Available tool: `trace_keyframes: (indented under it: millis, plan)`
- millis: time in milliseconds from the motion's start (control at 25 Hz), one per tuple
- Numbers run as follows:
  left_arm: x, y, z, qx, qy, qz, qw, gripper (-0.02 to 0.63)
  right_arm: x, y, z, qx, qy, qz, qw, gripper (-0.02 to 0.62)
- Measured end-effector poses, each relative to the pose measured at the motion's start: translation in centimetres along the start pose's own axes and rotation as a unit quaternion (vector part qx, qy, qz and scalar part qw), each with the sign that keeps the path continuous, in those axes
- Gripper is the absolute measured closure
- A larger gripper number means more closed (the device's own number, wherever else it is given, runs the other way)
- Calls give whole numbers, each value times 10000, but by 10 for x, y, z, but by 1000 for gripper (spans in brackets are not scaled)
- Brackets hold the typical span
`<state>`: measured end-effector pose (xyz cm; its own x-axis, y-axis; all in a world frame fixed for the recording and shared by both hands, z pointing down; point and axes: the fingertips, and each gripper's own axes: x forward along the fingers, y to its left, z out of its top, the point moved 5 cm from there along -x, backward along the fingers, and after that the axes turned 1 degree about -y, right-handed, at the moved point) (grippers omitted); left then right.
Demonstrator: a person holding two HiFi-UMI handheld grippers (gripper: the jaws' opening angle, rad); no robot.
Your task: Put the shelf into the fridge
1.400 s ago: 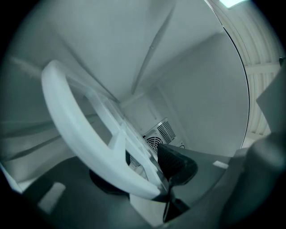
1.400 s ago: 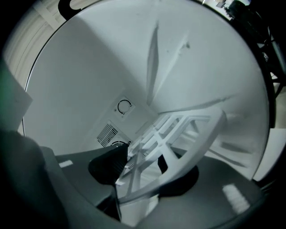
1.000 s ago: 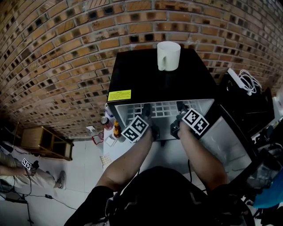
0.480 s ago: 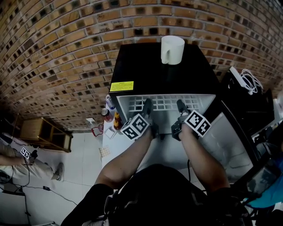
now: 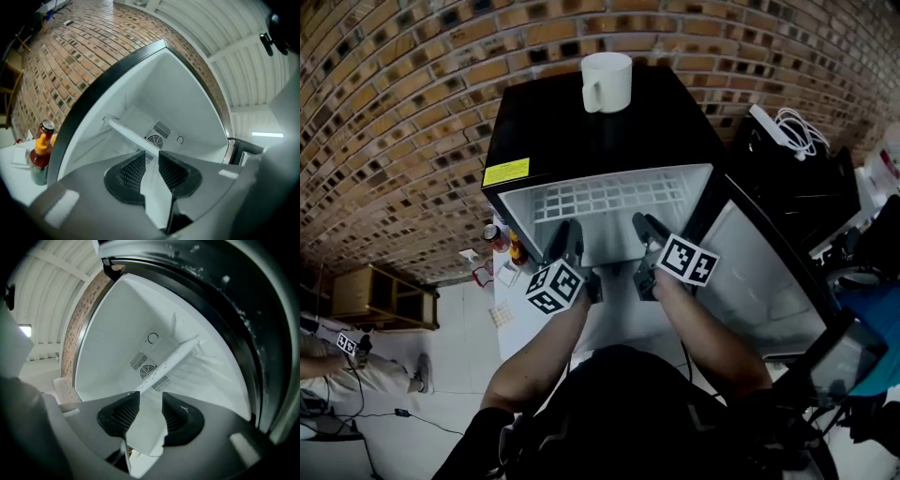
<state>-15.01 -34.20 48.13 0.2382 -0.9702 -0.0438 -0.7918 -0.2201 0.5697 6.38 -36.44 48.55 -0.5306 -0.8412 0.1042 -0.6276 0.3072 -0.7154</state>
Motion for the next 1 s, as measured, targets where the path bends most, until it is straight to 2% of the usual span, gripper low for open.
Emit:
trace_keyframes:
  millis: [80, 160, 280, 360, 440, 720, 1000]
  plan:
    - [-13, -4, -7, -15, 42, 12, 10000, 531, -9, 5, -4, -217, 69, 153, 9996, 463]
    - [-23, -10, -13, 140, 184, -63, 9997, 540, -19, 11, -6, -471, 146, 335, 9982, 477]
    - [-45, -25, -18, 848, 458, -370, 9947, 617, -34, 21, -10, -566, 246, 509, 9968, 477]
    - [-60, -39, -20, 1168, 494, -706, 9894, 617, -46, 24, -12, -618, 293, 503, 9964, 503]
    - [-72, -49, -20, 1217, 476, -907, 9873, 617, -54, 28, -11, -854, 298, 530, 9945, 523]
    - [-101, -68, -19, 1289, 554, -1268, 9820, 617, -74, 52, -10, -1585, 451, 1035, 9809, 552]
    - [-128, -74, 0, 1470, 569, -1482, 9763, 617, -95, 72, -18, -1891, 522, 1337, 9714, 581]
